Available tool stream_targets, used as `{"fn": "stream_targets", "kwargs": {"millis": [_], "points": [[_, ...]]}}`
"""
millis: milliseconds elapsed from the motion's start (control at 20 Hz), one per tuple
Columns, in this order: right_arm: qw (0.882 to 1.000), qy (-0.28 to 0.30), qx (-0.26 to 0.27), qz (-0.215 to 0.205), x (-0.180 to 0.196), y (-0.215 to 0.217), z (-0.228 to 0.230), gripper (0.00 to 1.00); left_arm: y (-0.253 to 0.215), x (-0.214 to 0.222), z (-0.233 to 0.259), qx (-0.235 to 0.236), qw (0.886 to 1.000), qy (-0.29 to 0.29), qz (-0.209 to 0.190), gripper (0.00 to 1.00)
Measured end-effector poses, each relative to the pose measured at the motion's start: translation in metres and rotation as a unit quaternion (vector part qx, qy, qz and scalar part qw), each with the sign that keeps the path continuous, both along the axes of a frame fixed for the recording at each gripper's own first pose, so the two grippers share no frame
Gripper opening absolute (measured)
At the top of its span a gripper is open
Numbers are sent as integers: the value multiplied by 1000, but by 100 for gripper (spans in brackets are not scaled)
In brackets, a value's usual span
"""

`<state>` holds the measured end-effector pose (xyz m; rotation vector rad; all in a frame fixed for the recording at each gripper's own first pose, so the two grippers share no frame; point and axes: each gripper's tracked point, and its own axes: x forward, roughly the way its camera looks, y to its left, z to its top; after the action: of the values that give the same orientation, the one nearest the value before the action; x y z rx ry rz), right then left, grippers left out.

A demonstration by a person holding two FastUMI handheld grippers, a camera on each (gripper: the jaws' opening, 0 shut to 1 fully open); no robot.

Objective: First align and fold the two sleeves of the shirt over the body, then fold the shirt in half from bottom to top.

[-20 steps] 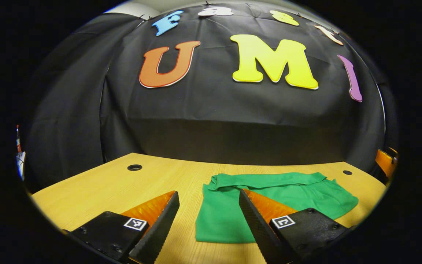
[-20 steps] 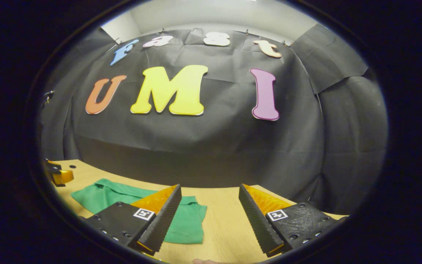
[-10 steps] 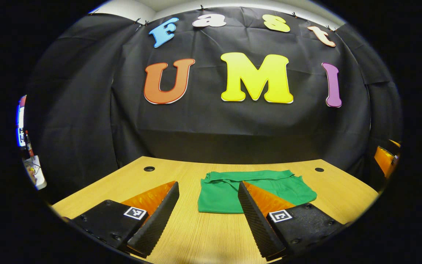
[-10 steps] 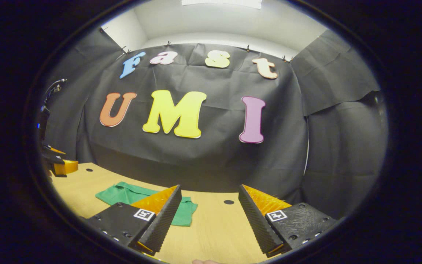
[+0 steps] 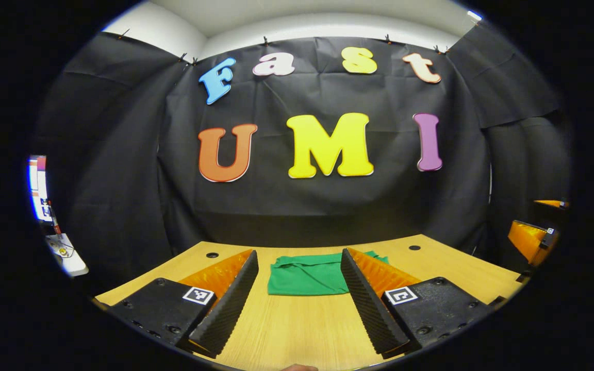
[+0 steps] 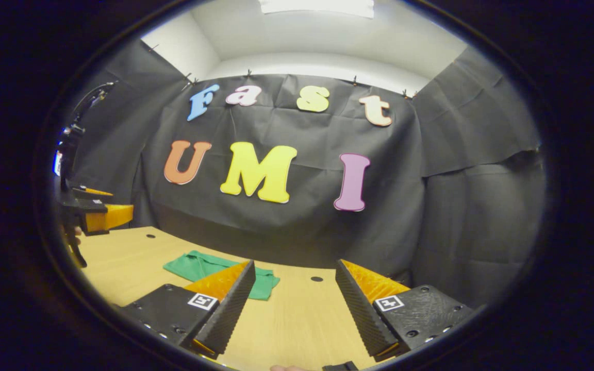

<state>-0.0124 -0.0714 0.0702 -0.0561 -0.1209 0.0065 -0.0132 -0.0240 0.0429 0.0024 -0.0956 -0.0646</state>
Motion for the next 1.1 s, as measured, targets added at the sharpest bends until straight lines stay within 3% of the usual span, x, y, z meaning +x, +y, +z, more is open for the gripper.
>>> {"fn": "stream_targets", "kwargs": {"millis": [150,200,350,1100], "points": [[998,17,27,46,-5,19,-11,95,-28,-17,-14,7,999,15,-44,100],[998,22,32,54,-3,21,-12,96,-25,-23,-17,12,999,20,-38,100],[999,26,29,38,1,13,-18,95,-17,-24,-2,27,999,-8,-25,100],[998,48,18,31,18,17,-38,96,-12,-4,-23,-3,999,28,-16,100]]}}
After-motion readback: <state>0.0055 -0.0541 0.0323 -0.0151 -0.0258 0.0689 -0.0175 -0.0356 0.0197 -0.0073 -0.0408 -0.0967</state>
